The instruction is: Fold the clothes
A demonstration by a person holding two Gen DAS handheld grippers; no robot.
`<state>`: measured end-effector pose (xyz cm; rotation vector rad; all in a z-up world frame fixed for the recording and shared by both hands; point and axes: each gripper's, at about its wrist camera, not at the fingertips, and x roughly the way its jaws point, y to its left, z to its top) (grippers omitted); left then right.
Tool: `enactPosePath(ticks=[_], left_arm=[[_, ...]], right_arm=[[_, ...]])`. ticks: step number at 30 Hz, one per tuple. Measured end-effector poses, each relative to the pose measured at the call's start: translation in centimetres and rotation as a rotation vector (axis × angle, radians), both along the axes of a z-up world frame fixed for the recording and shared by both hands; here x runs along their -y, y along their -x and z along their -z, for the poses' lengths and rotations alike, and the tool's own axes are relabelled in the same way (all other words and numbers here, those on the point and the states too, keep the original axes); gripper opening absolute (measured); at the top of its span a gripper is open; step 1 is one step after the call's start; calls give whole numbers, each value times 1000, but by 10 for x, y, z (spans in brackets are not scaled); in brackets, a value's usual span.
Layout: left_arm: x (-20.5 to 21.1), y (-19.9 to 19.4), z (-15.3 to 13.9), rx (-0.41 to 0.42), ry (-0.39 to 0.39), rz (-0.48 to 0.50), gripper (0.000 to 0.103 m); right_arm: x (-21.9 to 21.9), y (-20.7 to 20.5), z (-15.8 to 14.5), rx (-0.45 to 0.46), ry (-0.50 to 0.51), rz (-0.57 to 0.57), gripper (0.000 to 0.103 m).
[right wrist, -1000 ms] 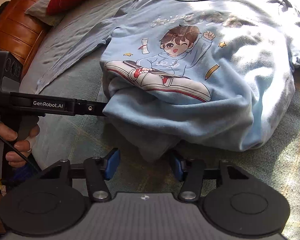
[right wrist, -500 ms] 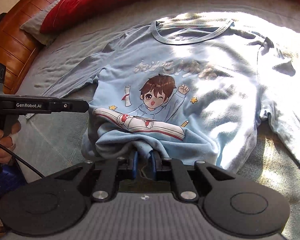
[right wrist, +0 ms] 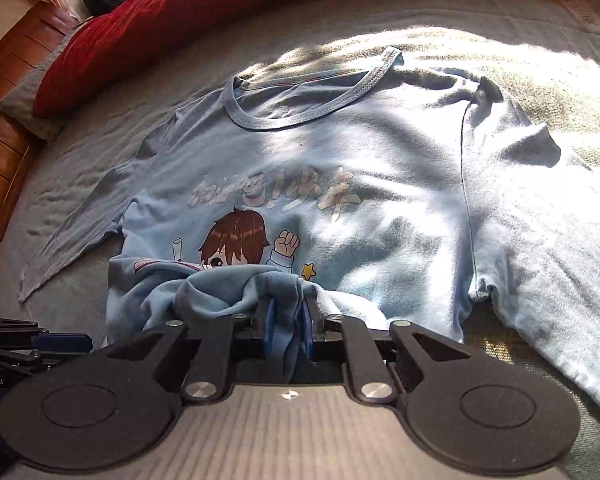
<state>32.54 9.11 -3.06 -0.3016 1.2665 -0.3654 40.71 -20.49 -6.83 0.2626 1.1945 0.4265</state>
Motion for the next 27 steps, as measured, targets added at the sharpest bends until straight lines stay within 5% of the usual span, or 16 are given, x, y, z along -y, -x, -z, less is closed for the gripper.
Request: enactPosePath(ticks=[8, 10, 12, 15, 24, 27], left_arm=[[24, 2, 25, 39, 91, 32, 56], [31, -5, 29, 58, 95, 28, 52], [36, -11, 29, 79, 100, 34, 37], [43, -14, 22, 118, 98, 61, 33], [39, -16, 33, 58, 108, 38, 32], [43, -16, 32, 67, 96, 45, 32]], right_arm=[[1, 10, -15, 14, 2, -49, 18], [1, 12, -19, 18, 2, -61, 29], [1, 15, -23, 21, 3, -73, 43], [10, 34, -37, 30, -15, -83, 58], [35, 70, -20, -60, -66, -25, 59], [26, 62, -11, -24, -103, -36, 59]])
